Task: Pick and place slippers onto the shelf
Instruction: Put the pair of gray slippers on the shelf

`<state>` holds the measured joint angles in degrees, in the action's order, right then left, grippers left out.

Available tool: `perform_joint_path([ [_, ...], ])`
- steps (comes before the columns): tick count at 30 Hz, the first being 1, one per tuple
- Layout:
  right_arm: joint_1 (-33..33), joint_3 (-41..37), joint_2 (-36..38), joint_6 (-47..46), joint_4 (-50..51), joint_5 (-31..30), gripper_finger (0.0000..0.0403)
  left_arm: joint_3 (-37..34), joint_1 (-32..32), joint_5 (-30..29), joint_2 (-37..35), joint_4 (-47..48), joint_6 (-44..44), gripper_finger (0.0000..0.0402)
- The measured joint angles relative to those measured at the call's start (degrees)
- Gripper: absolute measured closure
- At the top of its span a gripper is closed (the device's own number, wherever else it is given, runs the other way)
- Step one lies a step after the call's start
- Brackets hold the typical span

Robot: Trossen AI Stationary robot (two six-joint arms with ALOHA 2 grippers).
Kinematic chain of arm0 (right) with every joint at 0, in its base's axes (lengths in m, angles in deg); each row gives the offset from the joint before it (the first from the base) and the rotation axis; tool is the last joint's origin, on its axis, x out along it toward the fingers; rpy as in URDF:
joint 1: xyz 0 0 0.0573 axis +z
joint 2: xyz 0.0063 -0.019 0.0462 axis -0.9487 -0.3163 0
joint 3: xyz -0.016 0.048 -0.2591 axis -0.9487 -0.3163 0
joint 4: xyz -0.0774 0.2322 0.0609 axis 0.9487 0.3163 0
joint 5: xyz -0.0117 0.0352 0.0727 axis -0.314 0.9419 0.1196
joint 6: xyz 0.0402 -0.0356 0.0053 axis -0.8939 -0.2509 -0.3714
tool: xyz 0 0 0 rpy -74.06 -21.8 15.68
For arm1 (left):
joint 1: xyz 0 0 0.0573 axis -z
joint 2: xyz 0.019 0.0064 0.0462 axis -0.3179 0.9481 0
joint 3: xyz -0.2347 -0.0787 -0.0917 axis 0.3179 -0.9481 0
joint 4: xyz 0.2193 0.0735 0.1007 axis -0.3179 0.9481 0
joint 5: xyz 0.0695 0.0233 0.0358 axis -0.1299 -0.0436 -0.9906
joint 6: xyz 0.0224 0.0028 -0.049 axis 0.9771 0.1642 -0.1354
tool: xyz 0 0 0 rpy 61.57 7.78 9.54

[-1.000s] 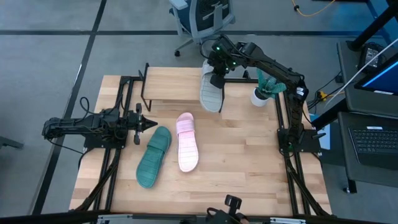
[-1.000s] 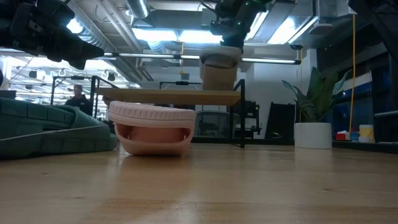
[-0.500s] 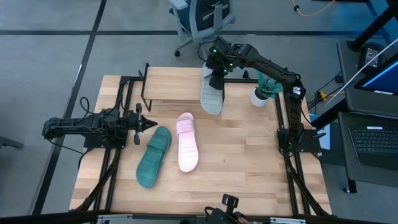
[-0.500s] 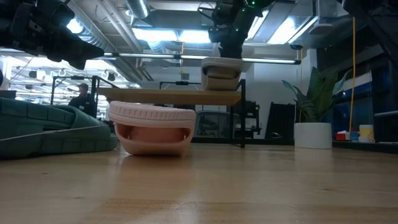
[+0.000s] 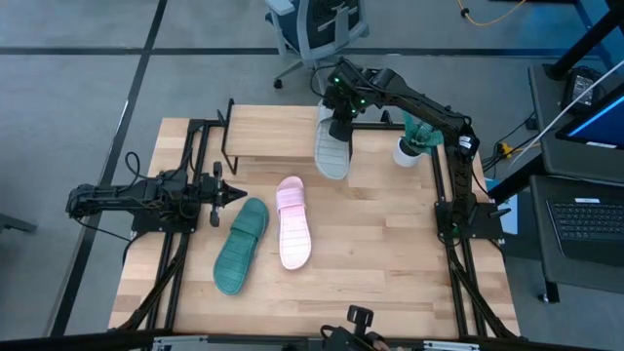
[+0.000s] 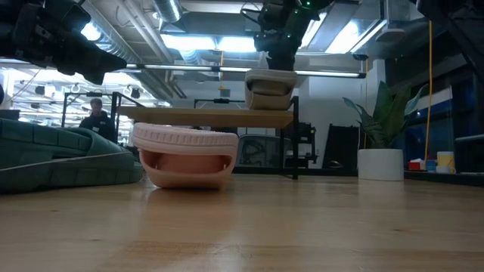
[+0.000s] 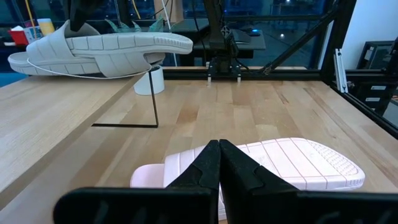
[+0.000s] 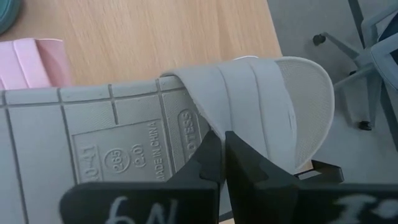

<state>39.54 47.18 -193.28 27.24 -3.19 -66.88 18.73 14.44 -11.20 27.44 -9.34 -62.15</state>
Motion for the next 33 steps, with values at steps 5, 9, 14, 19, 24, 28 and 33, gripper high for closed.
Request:
perform_joint_path([
  [5,-0.01,0.0,0.0,0.02,0.0,0.0,0.0394,0.0,0.0,0.0,0.0,0.0,0.0,0.0401],
  [9,-0.01,0.0,0.0,0.02,-0.02,0.0,0.0391,0.0,0.0,-0.01,0.0,0.0,0.0,0.0401],
  [14,-0.01,0.07,-0.36,0.34,0.1,0.04,0.0395,0.01,0.0,0.0,0.0,0.0,0.0,0.0401],
  [19,0.01,0.09,-0.95,0.91,-0.22,0.04,0.0381,0.0,0.0,-0.02,0.0,0.0,0.0,0.0401],
  [24,-0.01,0.09,-0.92,0.88,-0.85,0.13,0.0359,0.0,0.0,-0.01,0.0,0.02,-0.01,0.0401],
  [28,-0.01,0.09,-0.92,-0.35,-0.9,0.15,0.0358,0.0,0.0,0.0,0.0,0.02,-0.02,0.0401],
  [33,0.27,0.09,-0.92,-0.16,-0.26,0.11,0.0354,0.0,0.0,-0.01,0.0,0.02,-0.01,0.0401],
])
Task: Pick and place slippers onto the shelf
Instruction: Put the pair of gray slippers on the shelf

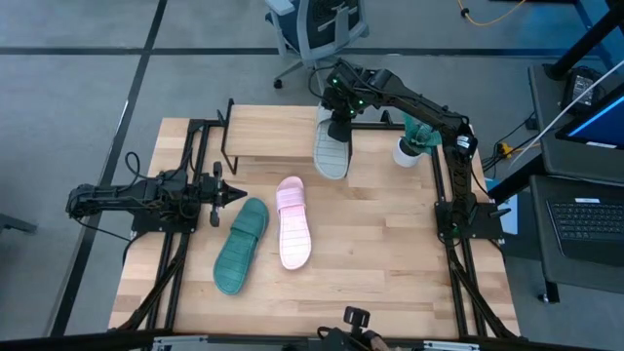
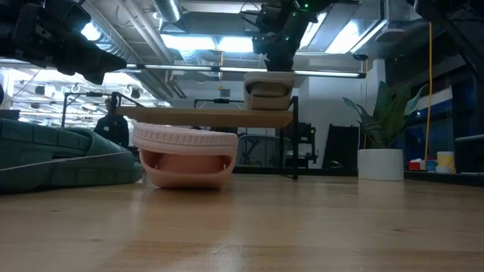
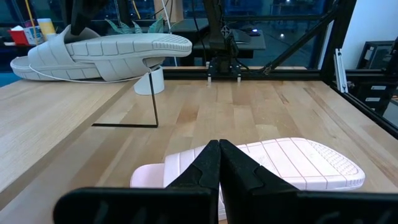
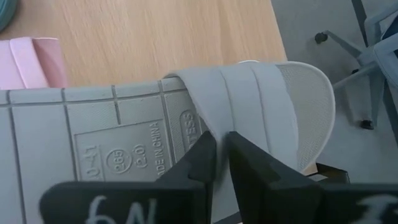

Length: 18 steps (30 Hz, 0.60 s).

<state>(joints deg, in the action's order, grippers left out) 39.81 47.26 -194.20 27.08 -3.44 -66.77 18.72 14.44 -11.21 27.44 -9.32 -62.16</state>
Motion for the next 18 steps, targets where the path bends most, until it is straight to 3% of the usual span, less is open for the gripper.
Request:
perform_joint_path([
  [18,0.17,0.0,0.02,-0.04,-0.35,0.11,0.028,0.0,0.01,0.01,0.0,0.0,-0.01,0.0401],
])
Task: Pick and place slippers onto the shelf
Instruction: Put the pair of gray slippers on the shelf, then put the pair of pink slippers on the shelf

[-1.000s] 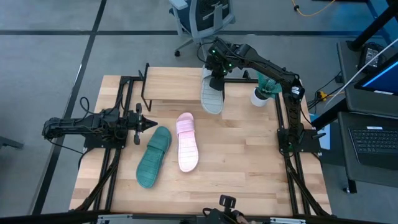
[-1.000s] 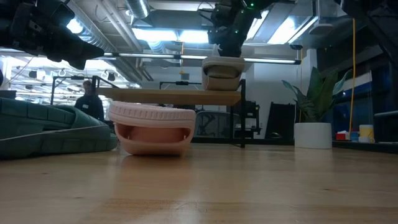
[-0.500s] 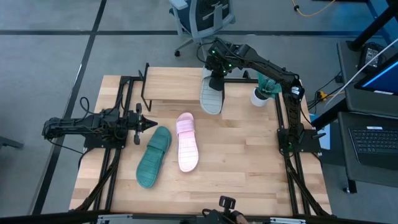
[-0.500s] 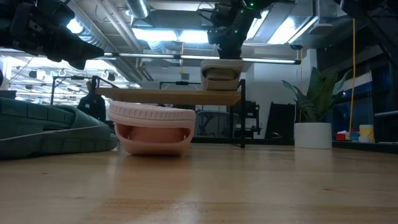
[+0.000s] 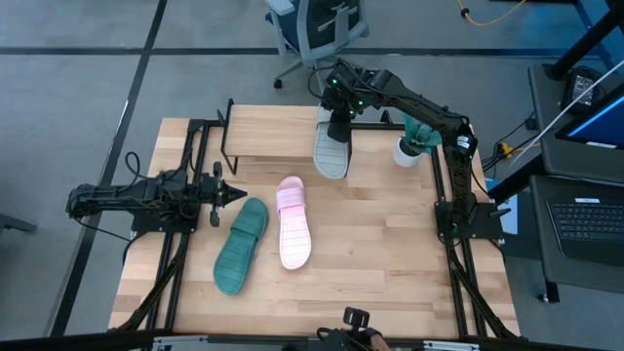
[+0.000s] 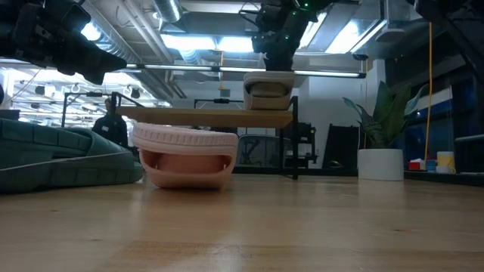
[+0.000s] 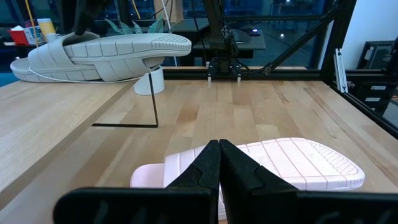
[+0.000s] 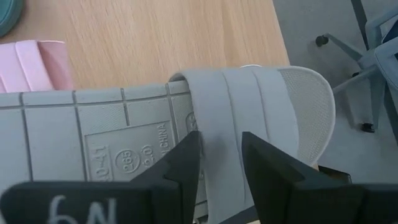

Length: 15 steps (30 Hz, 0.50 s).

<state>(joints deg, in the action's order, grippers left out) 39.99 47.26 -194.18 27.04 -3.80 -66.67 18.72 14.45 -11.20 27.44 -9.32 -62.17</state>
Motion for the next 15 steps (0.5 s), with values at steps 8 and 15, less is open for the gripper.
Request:
perform_joint_path([
  [8,0.08,1.2,0.0,-0.02,-0.14,0.06,0.0261,0.0,0.01,0.0,0.0,0.0,-0.01,0.0401],
  [15,1.35,8.36,0.0,-0.27,3.85,0.26,0.0258,0.0,-0.01,0.0,0.0,0.0,0.0,0.0401],
])
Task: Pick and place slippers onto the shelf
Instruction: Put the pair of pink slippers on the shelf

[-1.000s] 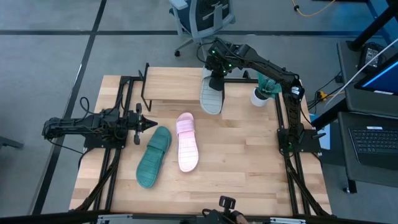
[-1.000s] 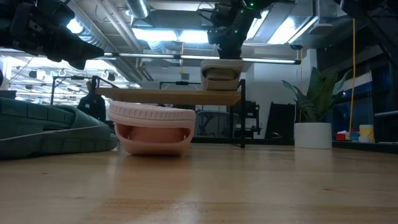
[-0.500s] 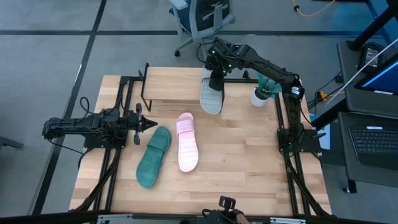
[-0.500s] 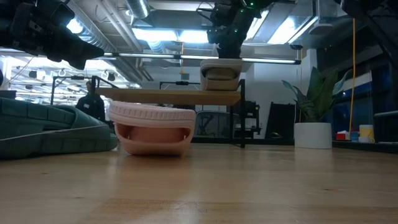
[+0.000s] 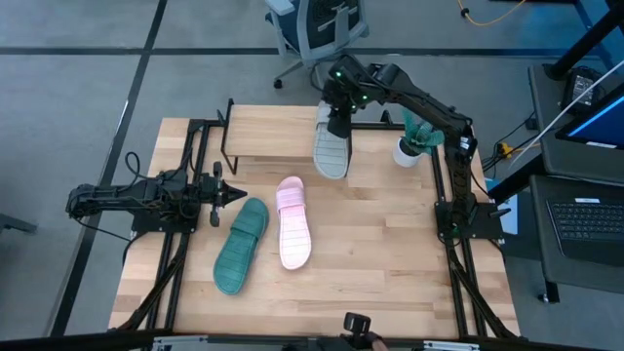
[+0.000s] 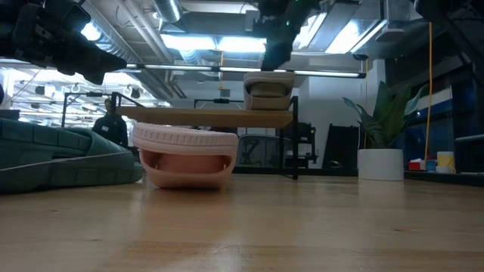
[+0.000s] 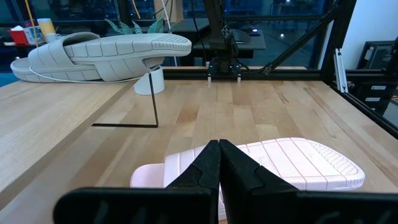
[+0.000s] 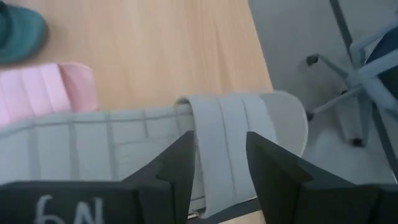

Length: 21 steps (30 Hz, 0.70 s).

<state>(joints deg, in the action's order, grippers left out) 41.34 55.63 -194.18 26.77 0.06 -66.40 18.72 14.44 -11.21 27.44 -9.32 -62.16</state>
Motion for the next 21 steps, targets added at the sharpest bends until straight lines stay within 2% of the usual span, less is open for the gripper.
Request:
perform_joint_path([
  [5,1.38,6.13,0.02,-2.2,1.61,-0.02,0.0258,0.0,0.01,0.01,0.0,0.0,0.01,0.0401],
  [9,2.39,5.58,1.5,-7.37,2.18,0.13,0.0258,0.0,0.0,-0.01,0.0,0.0,0.01,0.0401],
  [14,4.67,5.43,2.05,-4.58,10.15,1.98,0.0258,0.0,0.0,0.01,0.0,0.02,0.01,0.0401],
  [17,7.77,3.53,2.05,-2.74,8.36,4.48,0.0258,0.0,0.01,0.01,0.0,0.03,0.01,0.0401],
  [21,11.65,2.83,2.03,-2.12,6.37,4.13,0.0258,0.0,0.0,0.01,0.0,0.04,0.01,0.0401],
])
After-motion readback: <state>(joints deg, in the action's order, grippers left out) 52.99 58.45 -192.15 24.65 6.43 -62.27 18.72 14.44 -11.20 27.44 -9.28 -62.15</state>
